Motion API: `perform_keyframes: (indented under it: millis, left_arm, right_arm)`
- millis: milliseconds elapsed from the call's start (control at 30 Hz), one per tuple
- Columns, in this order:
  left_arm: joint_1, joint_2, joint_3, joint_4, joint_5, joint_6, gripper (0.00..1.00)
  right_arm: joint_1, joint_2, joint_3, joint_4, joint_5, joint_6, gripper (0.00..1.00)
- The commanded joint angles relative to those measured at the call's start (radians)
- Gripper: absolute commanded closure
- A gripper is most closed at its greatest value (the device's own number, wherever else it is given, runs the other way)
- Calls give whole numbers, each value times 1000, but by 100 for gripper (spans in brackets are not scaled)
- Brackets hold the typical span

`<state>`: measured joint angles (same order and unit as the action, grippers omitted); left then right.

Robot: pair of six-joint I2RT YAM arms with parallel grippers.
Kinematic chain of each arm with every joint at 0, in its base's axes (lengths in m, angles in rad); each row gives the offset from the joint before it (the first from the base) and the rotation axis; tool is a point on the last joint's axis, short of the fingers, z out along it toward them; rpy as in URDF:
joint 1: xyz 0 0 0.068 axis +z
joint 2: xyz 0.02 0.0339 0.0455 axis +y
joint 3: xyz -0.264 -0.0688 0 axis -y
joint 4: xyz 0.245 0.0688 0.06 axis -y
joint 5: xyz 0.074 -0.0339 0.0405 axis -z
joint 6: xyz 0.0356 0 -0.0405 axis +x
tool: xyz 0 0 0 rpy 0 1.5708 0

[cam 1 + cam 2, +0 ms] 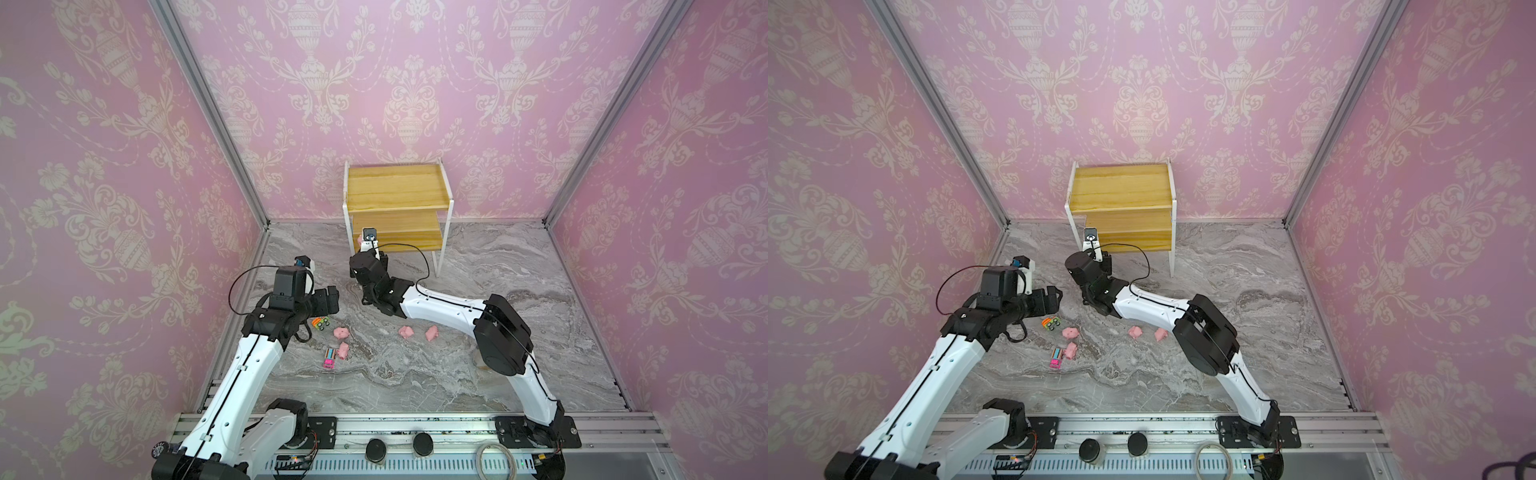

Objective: Organize plastic toys on shelves
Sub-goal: Place the plastic toy on the shelf.

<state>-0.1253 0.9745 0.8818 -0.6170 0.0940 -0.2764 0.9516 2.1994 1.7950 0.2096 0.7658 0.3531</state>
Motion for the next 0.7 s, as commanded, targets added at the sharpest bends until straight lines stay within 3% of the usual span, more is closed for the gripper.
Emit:
perform_keyframes:
  millis: [0, 667]
  left_arm:
    - [25, -20, -16, 4, -10, -30, 7]
    - [32, -11, -30, 26, 38, -32, 7]
  right_arm:
    - [3, 36, 61, -13, 44, -39, 85]
    - [-58, 139, 176, -64, 21, -56, 85]
